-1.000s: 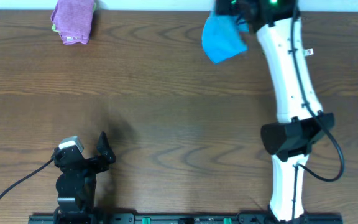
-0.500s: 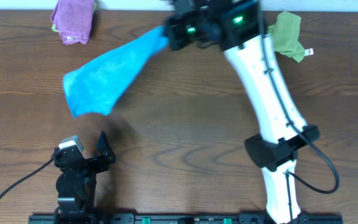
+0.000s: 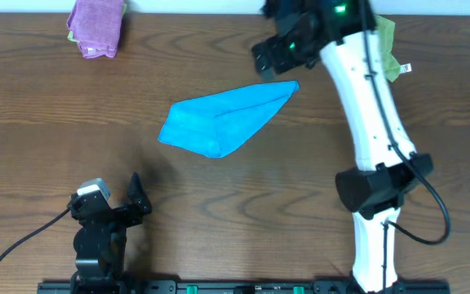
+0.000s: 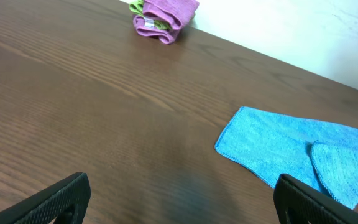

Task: Fold the cloth

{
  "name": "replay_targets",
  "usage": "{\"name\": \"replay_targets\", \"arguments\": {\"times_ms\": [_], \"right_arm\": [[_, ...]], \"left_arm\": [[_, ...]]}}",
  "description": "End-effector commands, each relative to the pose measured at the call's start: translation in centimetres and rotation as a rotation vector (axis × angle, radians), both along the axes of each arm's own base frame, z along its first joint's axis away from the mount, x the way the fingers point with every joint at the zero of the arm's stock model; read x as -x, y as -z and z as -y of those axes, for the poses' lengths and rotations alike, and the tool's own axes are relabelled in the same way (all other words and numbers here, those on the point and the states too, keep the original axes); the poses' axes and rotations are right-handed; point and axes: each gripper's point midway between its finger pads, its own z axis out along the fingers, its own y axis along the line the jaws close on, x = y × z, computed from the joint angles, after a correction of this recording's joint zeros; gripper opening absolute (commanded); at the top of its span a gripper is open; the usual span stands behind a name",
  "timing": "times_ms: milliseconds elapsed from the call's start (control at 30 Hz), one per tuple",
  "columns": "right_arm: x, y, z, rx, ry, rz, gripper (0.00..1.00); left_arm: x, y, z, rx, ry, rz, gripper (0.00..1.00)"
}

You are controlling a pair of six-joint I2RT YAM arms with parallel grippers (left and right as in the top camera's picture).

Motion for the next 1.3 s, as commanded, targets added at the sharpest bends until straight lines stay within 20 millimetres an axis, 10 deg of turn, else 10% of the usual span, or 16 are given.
{"name": "replay_targets", "arguments": {"times_ms": [0, 267, 867, 1067, 1267], "right_arm": [[2.3, 3.4, -4.0, 0.004, -0.19, -0.06, 0.99], [5.7, 12.7, -9.8, 0.051, -0.38, -0.11, 0.94], [5.7, 21.3, -11.9, 0.05, -0.413, -0.143, 0.81], [5.8, 22.1, -11.8, 0.06, -0.403, -0.161, 0.22], [5.2, 19.3, -11.1, 0.102, -0.346, -0.17, 0.01]], "left_arm": [[0.1, 1.1, -0.1, 0.01, -0.008, -0.023, 0.96], [0.1, 1.1, -0.1, 0.01, -0.008, -0.023, 0.95], [0.1, 1.1, -0.1, 0.01, -0.008, -0.023, 0.96], [0.1, 1.1, -0.1, 0.01, -0.008, -0.023, 0.95], [0.1, 1.1, -0.1, 0.01, -0.008, -0.023, 0.95]]}}
